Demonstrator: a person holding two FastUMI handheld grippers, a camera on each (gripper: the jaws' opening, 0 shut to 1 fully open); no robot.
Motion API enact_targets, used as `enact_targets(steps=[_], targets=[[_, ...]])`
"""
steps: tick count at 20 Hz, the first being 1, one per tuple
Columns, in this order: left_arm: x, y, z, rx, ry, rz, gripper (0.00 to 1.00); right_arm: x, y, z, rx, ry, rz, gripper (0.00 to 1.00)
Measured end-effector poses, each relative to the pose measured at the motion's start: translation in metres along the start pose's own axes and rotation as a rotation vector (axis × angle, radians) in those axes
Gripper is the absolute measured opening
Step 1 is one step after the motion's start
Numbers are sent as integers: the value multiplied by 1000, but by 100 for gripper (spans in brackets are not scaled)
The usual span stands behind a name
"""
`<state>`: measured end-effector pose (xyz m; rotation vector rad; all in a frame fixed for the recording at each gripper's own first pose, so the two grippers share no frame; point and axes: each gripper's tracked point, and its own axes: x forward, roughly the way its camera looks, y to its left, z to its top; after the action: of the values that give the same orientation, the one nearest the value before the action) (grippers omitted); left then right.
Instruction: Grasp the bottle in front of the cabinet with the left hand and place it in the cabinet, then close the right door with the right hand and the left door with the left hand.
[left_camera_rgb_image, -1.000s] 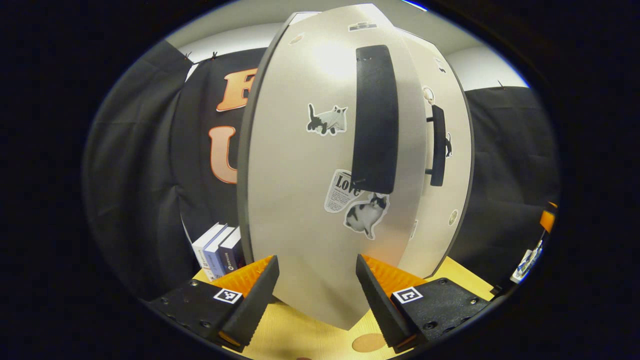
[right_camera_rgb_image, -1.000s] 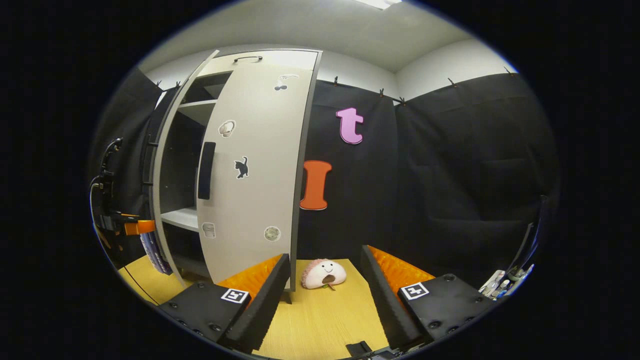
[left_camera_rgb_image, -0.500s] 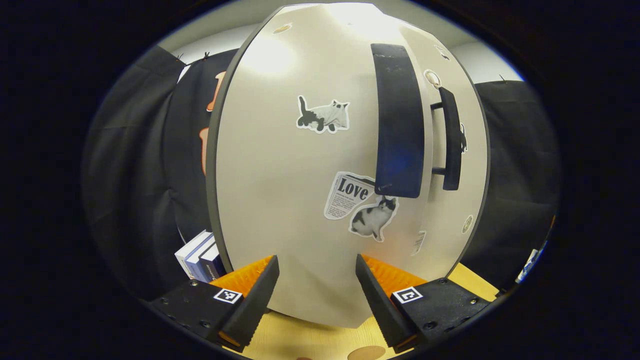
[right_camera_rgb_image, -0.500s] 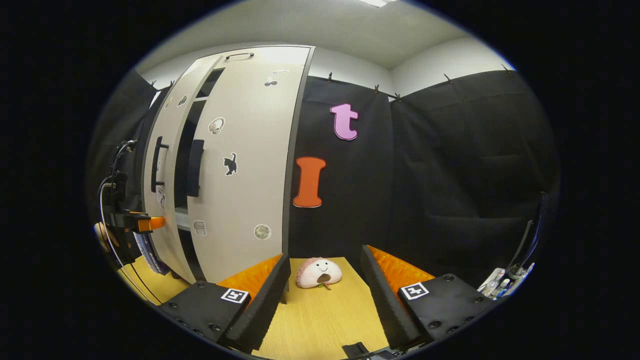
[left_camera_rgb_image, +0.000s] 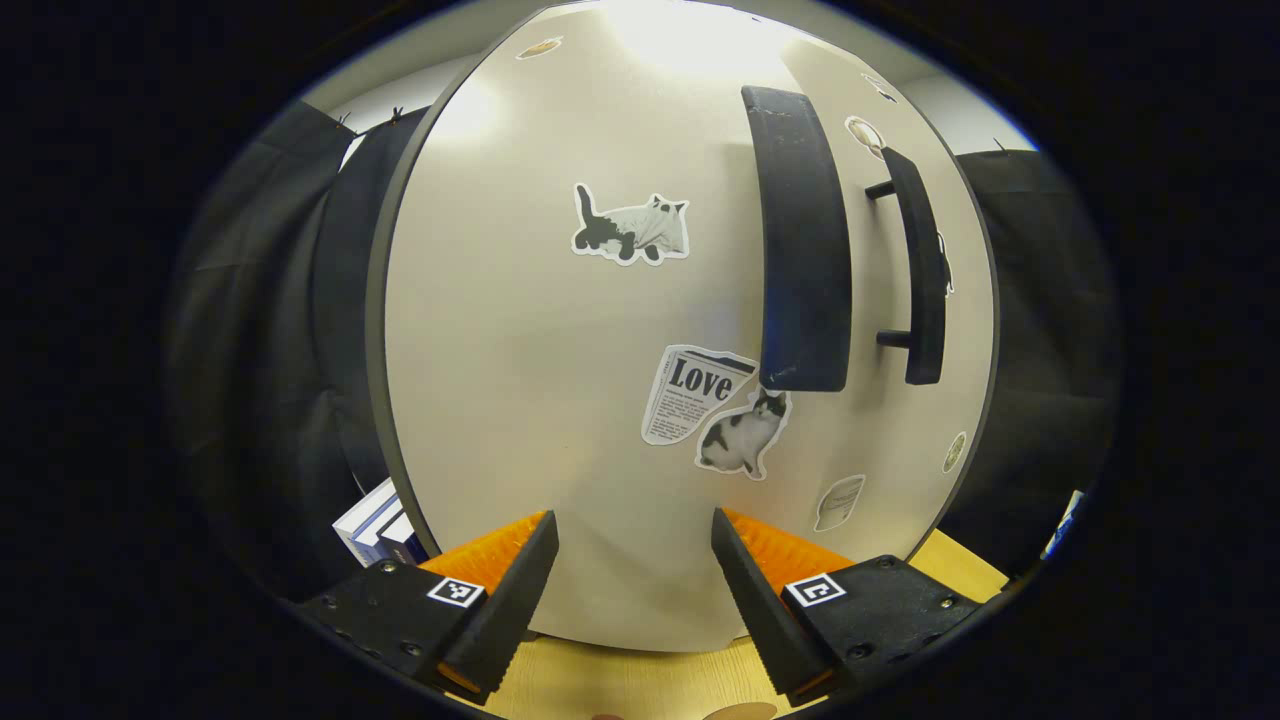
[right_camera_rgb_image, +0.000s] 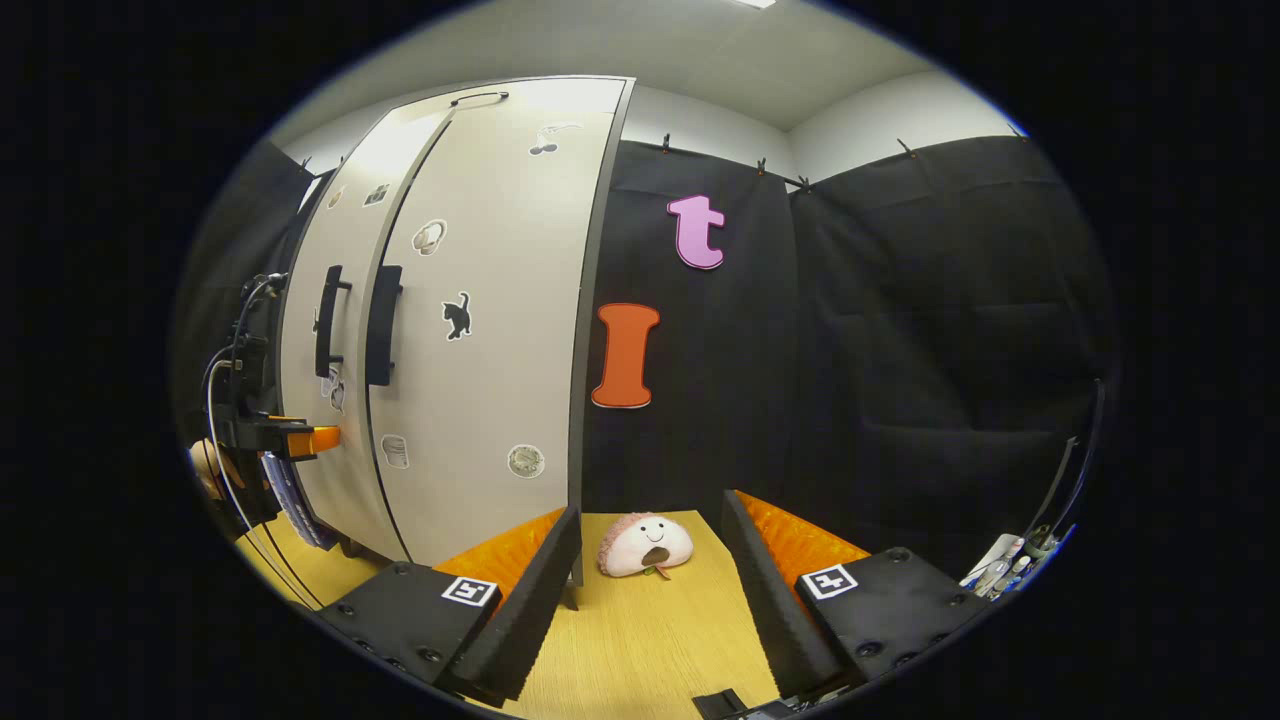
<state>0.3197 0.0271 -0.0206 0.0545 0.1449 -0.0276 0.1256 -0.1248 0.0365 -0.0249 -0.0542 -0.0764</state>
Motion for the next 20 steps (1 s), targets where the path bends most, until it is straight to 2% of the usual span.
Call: enact_targets(steps=[1,2,3,4,5,6,7,11,20], targets=[[1,0,0,0,-1,1,94,4,2,0,-1,1,5,88],[2,0,0,1,-2,2,94,7,4,-1,0,4,10,94],[4,-1,-1,2,2,3,94,9,6,-2,0,8,15,94],[6,-2,-2,2,5,3,94,11,7,-4,0,11,19,88],[8,-2,-3,2,9,3,94,14,8,-4,0,13,24,87],[10,-3,-5,2,14,5,94,15,9,-5,-1,14,28,87],[12,-3,-5,1,16,5,94,18,10,-5,-4,15,31,94],[11,-1,-7,4,34,19,94,24,11,-3,-7,17,44,94],[-56,-2,41,-14,-15,-25,94,23,16,17,-21,2,91,95]])
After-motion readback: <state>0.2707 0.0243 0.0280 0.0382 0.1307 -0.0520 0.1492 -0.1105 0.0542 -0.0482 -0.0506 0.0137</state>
